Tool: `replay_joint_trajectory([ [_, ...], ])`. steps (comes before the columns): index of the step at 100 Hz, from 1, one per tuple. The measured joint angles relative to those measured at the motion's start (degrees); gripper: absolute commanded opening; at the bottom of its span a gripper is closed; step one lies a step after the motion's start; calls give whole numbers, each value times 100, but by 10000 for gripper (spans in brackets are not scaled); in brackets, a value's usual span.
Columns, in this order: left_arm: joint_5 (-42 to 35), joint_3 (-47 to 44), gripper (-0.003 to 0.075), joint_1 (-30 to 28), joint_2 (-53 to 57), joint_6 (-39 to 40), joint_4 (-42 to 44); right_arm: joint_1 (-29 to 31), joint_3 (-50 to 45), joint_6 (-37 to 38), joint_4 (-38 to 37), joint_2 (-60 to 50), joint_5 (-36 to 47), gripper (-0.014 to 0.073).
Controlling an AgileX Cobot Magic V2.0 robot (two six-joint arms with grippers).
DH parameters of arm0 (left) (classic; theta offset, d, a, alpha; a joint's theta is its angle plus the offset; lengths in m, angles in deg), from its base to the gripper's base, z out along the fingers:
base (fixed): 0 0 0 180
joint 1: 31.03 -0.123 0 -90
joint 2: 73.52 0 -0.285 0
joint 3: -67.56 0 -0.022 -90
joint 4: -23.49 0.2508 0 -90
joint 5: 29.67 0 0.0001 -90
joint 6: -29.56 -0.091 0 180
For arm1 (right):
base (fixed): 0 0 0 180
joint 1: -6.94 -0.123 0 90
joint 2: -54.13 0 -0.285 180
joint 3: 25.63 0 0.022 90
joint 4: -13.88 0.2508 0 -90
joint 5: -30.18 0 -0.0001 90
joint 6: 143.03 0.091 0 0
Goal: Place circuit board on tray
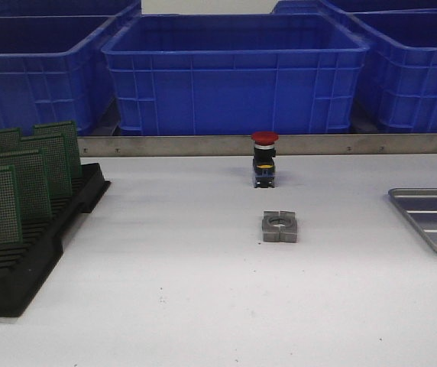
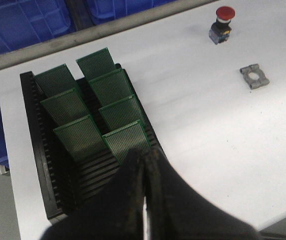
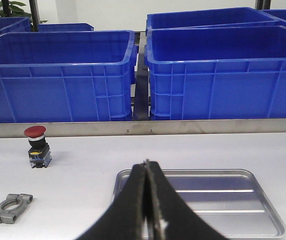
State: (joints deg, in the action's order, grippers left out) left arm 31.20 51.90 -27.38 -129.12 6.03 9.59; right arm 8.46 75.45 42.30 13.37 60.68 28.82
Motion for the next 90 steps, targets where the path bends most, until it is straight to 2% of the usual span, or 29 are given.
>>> replay_joint_trajectory([
  [8,57,37,-9,0,-200,0,33,0,0,0,0,0,0,-60],
  [15,91,37,57,0,-311,-11,36,0,0,0,0,0,0,-60],
  [19,106,37,144,0,-355,-37,46,0,0,0,0,0,0,-60],
  [20,106,37,144,0,-357,-37,46,0,0,0,0,0,0,-60],
  [32,133,50,452,0,-397,-88,91,0,0,0,0,0,0,-60],
  [39,133,53,553,0,-397,-88,116,0,0,0,0,0,0,-60],
  [44,109,53,571,0,-397,-88,116,0,0,0,0,0,0,-60],
  [67,63,76,567,0,-487,-300,62,0,0,0,0,0,0,-60],
  [81,415,340,567,0,-976,-1025,278,0,0,0,0,0,0,-60],
  [90,760,634,567,0,-1509,-1760,331,0,0,0,0,0,0,-60],
])
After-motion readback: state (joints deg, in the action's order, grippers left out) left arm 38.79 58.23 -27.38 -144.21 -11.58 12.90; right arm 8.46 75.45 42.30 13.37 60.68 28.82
